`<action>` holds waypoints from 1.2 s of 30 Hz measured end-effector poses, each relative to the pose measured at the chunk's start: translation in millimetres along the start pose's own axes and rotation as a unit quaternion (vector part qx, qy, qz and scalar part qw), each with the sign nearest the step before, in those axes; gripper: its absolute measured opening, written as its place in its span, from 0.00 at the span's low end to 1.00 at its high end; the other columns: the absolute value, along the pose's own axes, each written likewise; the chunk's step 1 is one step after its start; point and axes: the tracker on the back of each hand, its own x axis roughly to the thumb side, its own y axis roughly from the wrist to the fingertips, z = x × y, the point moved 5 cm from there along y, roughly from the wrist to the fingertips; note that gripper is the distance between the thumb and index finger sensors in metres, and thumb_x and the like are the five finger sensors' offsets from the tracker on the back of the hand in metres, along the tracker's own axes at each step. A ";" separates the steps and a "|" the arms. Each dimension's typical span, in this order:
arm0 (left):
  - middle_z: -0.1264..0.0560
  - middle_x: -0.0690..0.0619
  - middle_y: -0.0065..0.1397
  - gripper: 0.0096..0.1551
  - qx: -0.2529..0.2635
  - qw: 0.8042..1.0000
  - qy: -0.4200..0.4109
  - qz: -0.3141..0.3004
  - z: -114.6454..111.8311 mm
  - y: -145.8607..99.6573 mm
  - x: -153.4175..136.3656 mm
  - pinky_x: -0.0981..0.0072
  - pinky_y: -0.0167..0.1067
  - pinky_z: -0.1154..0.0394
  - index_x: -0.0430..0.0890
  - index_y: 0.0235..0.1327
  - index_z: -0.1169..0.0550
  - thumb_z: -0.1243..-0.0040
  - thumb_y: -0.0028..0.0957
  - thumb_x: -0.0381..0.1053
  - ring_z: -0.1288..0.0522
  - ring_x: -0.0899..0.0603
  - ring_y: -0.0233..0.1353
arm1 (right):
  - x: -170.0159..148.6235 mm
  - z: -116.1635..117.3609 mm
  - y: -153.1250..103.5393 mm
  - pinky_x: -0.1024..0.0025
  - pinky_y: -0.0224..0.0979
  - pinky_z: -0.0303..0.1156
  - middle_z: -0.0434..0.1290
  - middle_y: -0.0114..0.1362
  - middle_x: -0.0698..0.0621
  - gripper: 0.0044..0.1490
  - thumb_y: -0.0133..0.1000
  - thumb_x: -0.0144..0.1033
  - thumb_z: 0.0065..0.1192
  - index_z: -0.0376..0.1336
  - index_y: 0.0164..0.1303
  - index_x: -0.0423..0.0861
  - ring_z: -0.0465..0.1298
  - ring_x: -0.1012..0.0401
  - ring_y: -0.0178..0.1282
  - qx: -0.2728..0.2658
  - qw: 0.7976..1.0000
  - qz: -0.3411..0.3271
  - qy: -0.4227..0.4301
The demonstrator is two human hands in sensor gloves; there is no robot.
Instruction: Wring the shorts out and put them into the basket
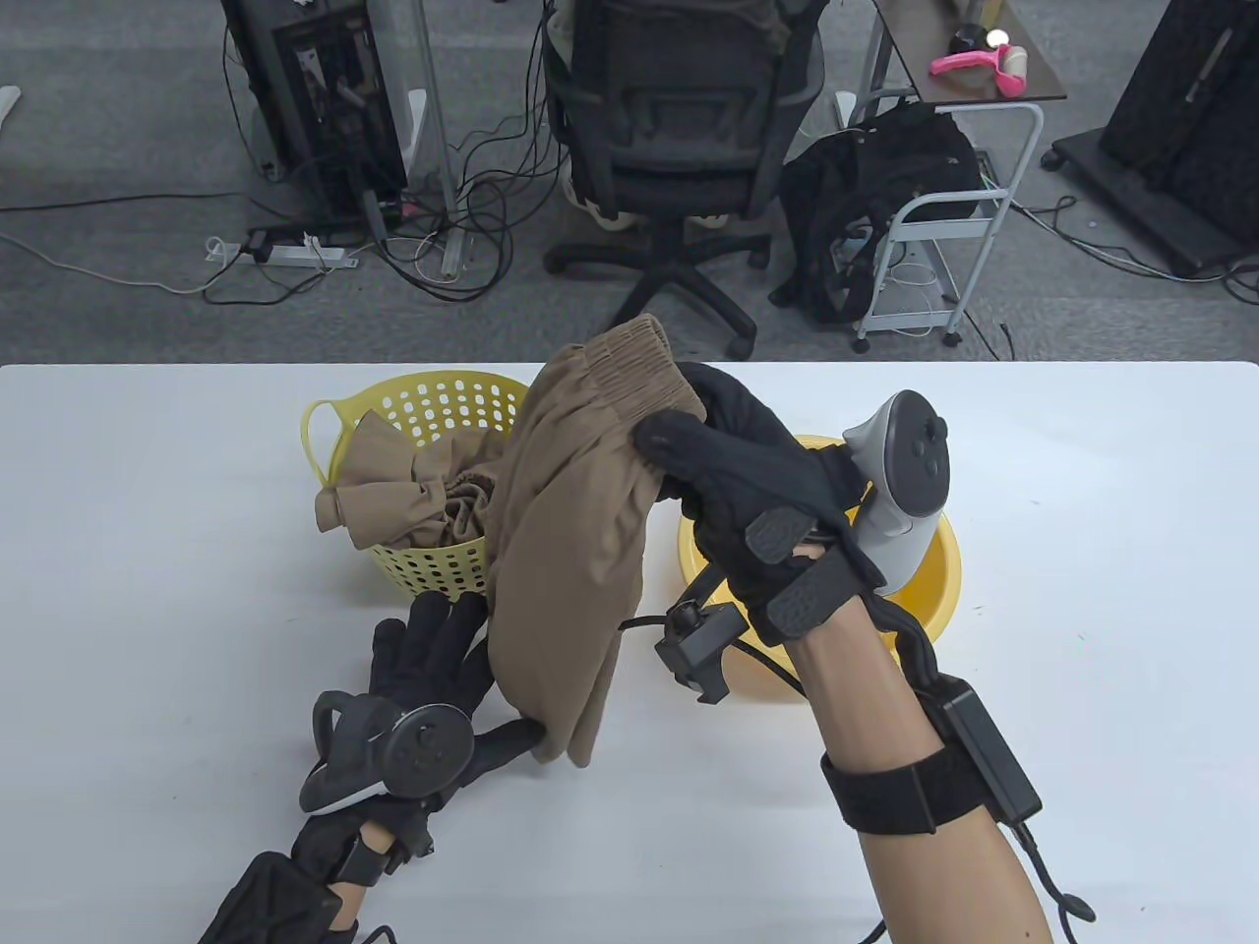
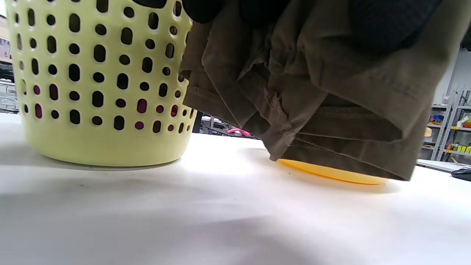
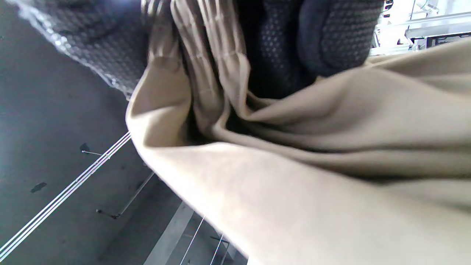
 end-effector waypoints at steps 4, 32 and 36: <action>0.51 0.36 0.91 0.53 -0.005 1.000 0.002 -0.004 -1.6 0.3 1.9 0.19 0.68 0.55 0.51 0.84 0.44 0.43 0.52 0.76 0.52 0.19 0.85 | -1.6 -3.3 -1.2 0.58 0.63 0.78 0.71 0.66 0.40 0.44 0.61 0.59 0.67 0.58 0.71 0.37 0.79 0.48 0.58 -0.003 1.000 0.003 -0.003; 0.64 0.16 0.82 0.93 -0.017 0.971 -0.237 -0.019 -15.4 31.0 13.3 0.16 0.66 0.51 0.25 0.74 0.71 0.25 0.37 0.73 0.57 0.09 0.80 | -10.0 1.5 -5.7 0.59 0.61 0.78 0.73 0.64 0.40 0.44 0.61 0.59 0.67 0.59 0.70 0.36 0.80 0.49 0.55 0.019 0.999 0.012 0.039; 0.63 0.17 0.82 0.95 -0.035 0.964 -0.262 -0.016 -23.5 35.0 11.5 0.17 0.66 0.49 0.24 0.73 0.72 0.22 0.34 0.71 0.56 0.10 0.80 | -15.9 16.2 -1.5 0.59 0.61 0.78 0.73 0.64 0.40 0.44 0.61 0.59 0.67 0.59 0.70 0.36 0.80 0.49 0.56 0.033 0.998 0.014 0.058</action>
